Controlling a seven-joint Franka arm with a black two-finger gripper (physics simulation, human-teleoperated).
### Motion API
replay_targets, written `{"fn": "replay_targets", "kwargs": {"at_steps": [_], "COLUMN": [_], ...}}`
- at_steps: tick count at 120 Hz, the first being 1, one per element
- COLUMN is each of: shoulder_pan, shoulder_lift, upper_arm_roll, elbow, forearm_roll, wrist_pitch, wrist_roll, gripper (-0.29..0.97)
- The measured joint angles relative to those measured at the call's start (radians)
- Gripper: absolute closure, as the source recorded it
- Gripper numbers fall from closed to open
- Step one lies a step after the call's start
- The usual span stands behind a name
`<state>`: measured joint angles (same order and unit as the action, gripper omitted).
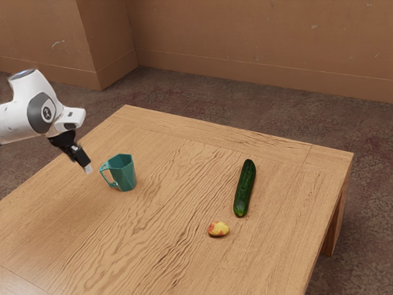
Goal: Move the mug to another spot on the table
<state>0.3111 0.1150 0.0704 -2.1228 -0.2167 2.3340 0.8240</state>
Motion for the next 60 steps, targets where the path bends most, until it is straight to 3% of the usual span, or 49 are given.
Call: {"fn": "replay_targets", "kwargs": {"at_steps": [24,60], "shoulder_pan": [0.063,0.086], "shoulder_lift": [0.118,0.199], "upper_arm_roll": [-0.088,-0.098], "elbow": [0.047,0.089], "forearm_roll": [-0.038,-0.143], "wrist_pitch": [0.044,0.113], "wrist_roll": [0.262,0.510], "gripper": [0.00,0.06]}}
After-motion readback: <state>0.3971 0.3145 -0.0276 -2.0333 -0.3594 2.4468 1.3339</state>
